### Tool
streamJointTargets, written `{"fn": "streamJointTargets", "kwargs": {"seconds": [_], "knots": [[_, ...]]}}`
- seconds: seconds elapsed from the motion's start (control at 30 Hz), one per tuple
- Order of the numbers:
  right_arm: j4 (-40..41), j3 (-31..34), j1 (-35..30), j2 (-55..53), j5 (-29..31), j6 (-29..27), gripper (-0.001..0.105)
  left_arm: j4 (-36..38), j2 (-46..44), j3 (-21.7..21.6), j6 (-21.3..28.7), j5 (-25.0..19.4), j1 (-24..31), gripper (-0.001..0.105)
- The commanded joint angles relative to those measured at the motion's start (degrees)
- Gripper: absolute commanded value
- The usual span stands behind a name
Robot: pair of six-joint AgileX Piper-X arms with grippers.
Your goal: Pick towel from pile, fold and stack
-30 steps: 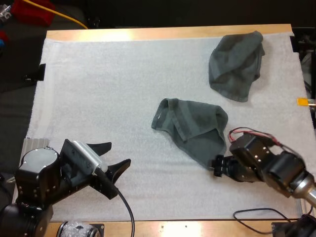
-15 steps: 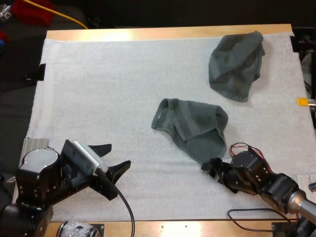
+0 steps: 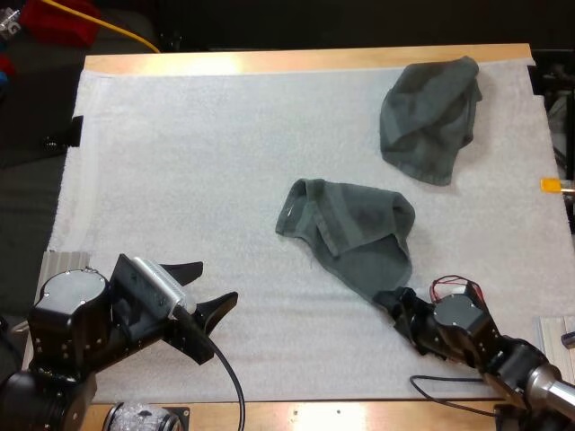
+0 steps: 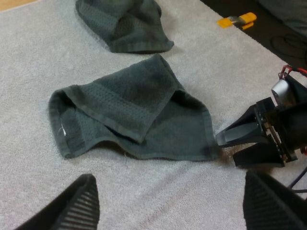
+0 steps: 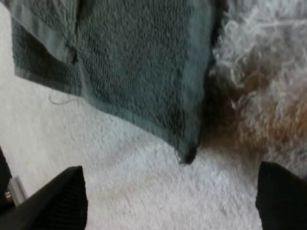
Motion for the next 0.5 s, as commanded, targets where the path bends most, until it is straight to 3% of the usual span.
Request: {"fn": "streamJointTargets", "kwargs": {"seconds": [0.0,0.47], "knots": [[-1.45,0.16,-0.01,0.05,0.22,0.20,0.071,-0.06,0.01,-0.30,-0.52,0.59,-0.27,0.062],[-11.75,0.16,-0.01,10.02,-0.21,1.78,0.071,-0.06,0.01,-0.30,-0.52,0.59,-0.27,0.062]]}}
